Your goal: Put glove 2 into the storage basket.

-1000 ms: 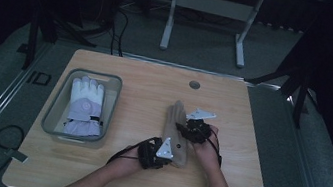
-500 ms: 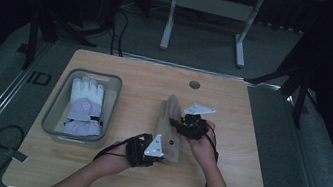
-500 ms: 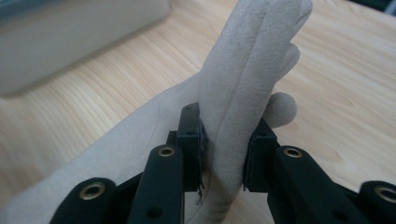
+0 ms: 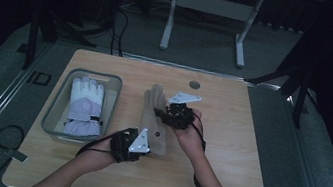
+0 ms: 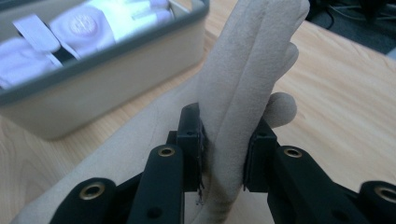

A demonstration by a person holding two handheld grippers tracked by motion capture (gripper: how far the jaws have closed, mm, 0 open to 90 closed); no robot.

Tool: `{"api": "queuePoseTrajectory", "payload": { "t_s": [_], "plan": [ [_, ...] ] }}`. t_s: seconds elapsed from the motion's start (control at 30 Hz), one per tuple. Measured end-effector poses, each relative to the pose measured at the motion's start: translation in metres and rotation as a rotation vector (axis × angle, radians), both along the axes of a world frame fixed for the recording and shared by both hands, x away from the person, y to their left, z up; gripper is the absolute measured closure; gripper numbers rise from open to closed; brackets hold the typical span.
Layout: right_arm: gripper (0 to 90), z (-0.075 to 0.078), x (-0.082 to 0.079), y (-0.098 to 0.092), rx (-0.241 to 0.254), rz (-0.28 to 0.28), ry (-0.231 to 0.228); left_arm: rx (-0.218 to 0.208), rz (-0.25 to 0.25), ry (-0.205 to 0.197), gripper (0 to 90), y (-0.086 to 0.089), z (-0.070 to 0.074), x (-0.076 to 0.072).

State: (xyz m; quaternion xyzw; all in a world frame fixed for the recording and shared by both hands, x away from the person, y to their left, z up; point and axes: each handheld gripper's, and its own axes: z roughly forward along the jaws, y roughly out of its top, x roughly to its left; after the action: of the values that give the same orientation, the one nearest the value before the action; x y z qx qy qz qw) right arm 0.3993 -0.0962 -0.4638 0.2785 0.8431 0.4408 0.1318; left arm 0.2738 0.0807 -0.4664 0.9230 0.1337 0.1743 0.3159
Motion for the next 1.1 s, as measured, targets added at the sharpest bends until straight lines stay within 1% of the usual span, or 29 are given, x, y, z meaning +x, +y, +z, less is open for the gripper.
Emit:
{"api": "queuePoseTrajectory", "payload": {
  "t_s": [0.13, 0.17, 0.2, 0.37, 0.4, 0.43, 0.47, 0.6, 0.63, 0.67, 0.73, 0.77, 0.8, 0.83, 0.87, 0.9, 1.0, 1.03, 1.07, 1.1],
  "plan": [
    [73.0, 0.009, 0.005, 0.018, 0.002, 0.022, -0.009, 0.013, 0.024, -0.015, 82.7, 0.013, 0.006, 0.0],
    [73.0, 0.012, 0.005, 0.023, 0.0, 0.027, -0.015, 0.013, 0.024, -0.015, 82.8, 0.013, 0.006, 0.0],
    [73.0, 0.014, 0.006, 0.028, -0.002, 0.035, -0.02, 0.02, 0.032, -0.019, 82.7, 0.02, 0.009, 0.001],
    [73.0, 0.022, 0.009, 0.049, -0.001, 0.056, -0.031, 0.027, 0.065, -0.022, 82.7, 0.037, 0.015, 0.0],
    [73.0, 0.024, 0.01, 0.053, 0.005, 0.059, -0.028, 0.033, 0.069, -0.023, 82.7, 0.042, 0.017, 0.0],
    [73.0, 0.024, 0.01, 0.053, 0.005, 0.059, -0.028, 0.033, 0.069, -0.023, 82.7, 0.042, 0.017, 0.0],
    [73.0, 0.027, 0.012, 0.061, 0.011, 0.067, -0.027, 0.038, 0.081, -0.029, 82.7, 0.049, 0.019, 0.0],
    [72.9, 0.033, 0.015, 0.081, 0.016, 0.085, -0.03, 0.045, 0.109, -0.037, 82.7, 0.064, 0.024, 0.0],
    [72.9, 0.033, 0.015, 0.081, 0.016, 0.085, -0.03, 0.045, 0.109, -0.037, 82.7, 0.064, 0.024, 0.0],
    [72.9, 0.035, 0.016, 0.093, 0.018, 0.1, -0.032, 0.047, 0.121, -0.039, 82.7, 0.072, 0.025, -0.001],
    [72.9, 0.037, 0.018, 0.105, 0.019, 0.114, -0.032, 0.049, 0.141, -0.036, 82.7, 0.082, 0.026, -0.001],
    [72.9, 0.037, 0.019, 0.111, 0.022, 0.123, -0.032, 0.049, 0.141, -0.036, 82.7, 0.082, 0.026, -0.001],
    [72.9, 0.038, 0.019, 0.117, 0.022, 0.126, -0.032, 0.051, 0.157, -0.036, 82.7, 0.09, 0.026, -0.002],
    [72.9, 0.038, 0.019, 0.117, 0.022, 0.126, -0.032, 0.051, 0.157, -0.036, 82.7, 0.09, 0.026, -0.002],
    [72.9, 0.038, 0.019, 0.121, 0.021, 0.129, -0.03, 0.05, 0.17, -0.034, 82.7, 0.096, 0.026, -0.003],
    [72.9, 0.037, 0.021, 0.13, 0.021, 0.14, -0.03, 0.053, 0.179, -0.033, 82.7, 0.1, 0.026, -0.003],
    [72.9, 0.034, 0.023, 0.146, 0.019, 0.157, -0.026, 0.062, 0.199, -0.032, 82.7, 0.111, 0.025, -0.004],
    [72.9, 0.034, 0.023, 0.146, 0.019, 0.157, -0.026, 0.062, 0.199, -0.032, 82.7, 0.111, 0.025, -0.004],
    [72.9, 0.033, 0.024, 0.15, 0.022, 0.159, -0.024, 0.069, 0.214, -0.032, 82.7, 0.119, 0.025, -0.006],
    [72.9, 0.032, 0.025, 0.162, 0.023, 0.171, -0.014, 0.066, 0.219, -0.029, 82.7, 0.122, 0.025, -0.006]
  ]
}}
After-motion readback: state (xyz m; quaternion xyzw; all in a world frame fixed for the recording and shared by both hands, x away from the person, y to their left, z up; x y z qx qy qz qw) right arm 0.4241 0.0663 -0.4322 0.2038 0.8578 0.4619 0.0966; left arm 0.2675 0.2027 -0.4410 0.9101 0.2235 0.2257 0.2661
